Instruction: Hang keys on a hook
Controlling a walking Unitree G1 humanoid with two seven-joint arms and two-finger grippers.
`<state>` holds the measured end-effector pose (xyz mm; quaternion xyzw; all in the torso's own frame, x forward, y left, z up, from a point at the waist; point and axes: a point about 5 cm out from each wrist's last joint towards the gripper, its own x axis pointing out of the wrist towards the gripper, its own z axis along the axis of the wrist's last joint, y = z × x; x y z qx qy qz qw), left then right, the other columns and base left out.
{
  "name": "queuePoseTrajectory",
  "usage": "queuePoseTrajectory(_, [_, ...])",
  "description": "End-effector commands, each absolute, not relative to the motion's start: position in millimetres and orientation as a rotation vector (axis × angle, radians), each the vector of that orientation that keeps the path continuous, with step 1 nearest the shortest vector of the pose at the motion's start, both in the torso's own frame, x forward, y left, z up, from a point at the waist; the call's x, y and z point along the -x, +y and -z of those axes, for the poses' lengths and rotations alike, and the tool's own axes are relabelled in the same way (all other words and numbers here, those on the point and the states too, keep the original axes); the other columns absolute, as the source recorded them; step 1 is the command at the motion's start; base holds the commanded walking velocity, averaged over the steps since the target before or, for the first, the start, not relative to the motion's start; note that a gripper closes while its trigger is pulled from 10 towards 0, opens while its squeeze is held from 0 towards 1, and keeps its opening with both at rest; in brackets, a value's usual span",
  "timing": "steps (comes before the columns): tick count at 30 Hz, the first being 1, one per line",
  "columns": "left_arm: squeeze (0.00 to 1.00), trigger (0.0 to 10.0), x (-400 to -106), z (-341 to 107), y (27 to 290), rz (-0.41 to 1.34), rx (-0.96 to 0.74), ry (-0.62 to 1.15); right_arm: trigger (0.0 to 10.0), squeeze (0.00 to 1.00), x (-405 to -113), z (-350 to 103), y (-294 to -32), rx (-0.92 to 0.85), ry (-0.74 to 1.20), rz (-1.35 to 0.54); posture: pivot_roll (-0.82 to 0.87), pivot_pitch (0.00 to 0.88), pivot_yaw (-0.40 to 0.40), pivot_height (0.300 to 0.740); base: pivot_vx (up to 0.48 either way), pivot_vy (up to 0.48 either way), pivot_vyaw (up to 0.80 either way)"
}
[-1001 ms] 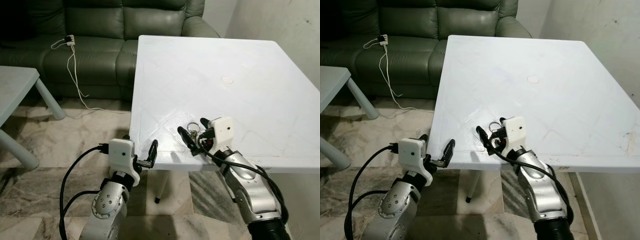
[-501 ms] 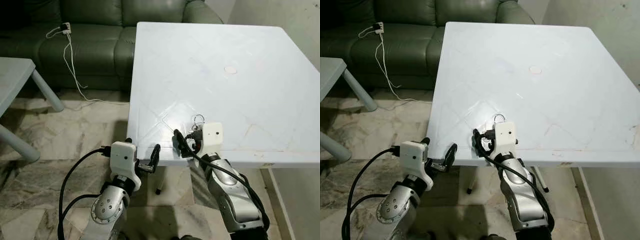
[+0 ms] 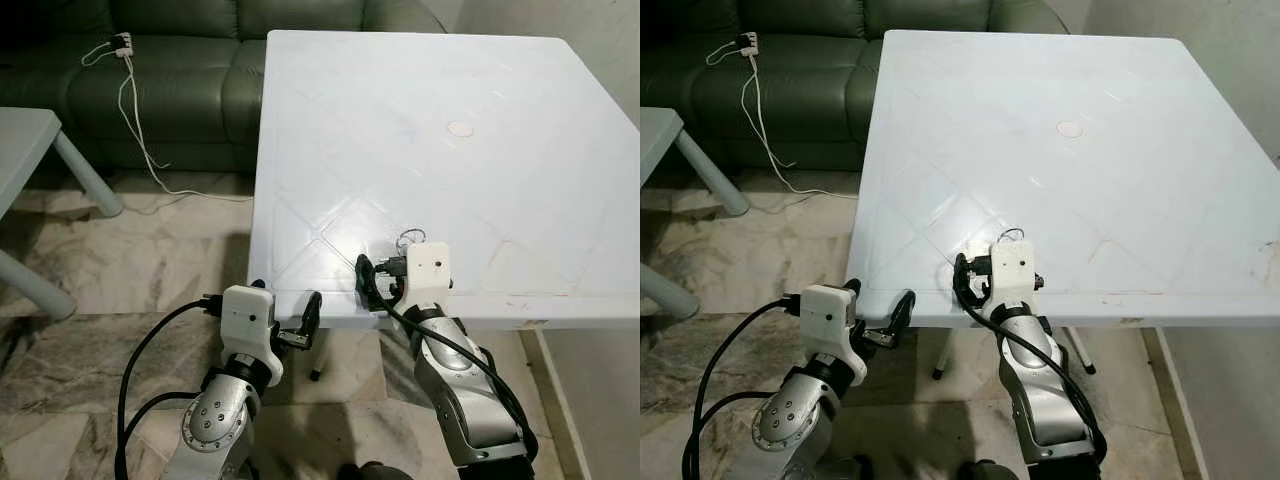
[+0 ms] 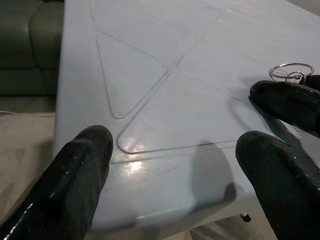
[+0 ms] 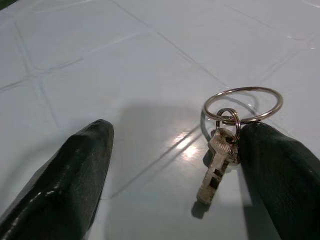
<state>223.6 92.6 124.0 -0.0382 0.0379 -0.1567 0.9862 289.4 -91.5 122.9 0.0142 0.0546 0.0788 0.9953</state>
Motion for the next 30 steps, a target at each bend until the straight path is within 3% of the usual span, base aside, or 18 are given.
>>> queuePoseTrajectory(1, [0.00,10.0,-221.6,-126.5,90.7,0.312,0.077,0.075,9.6,0.00,-289.5,-124.4,-92.5,-0.023,0.106,-0.156,0.07,0.211,-0.081,0.740,0.000,0.000,0.00])
queuePoseTrajectory(2, [0.00,10.0,-221.6,-126.5,90.7,0.311,0.077,0.075,6.3,0.00,-289.5,-124.7,-92.3,-0.024,0.103,-0.159,0.07,0.205,-0.085,0.740,0.000,0.000,0.00])
queuePoseTrajectory(3, [0.00,10.0,-221.5,-126.5,90.6,0.311,0.077,0.075,6.3,0.00,-289.5,-124.9,-92.2,-0.025,0.101,-0.162,0.07,0.205,-0.085,0.740,0.000,0.000,0.00])
queuePoseTrajectory(4, [0.00,10.0,-221.6,-126.4,90.8,0.309,0.075,0.075,0.0,0.00,-289.1,-127.0,-92.0,-0.025,0.083,-0.166,0.07,0.204,-0.084,0.740,0.000,0.000,0.00])
queuePoseTrajectory(30, [0.00,10.0,-227.3,-129.1,92.8,0.284,0.080,0.069,0.0,0.00,-288.4,-125.2,-88.6,-0.001,0.097,-0.204,0.07,0.193,-0.088,0.740,0.000,0.000,0.00])
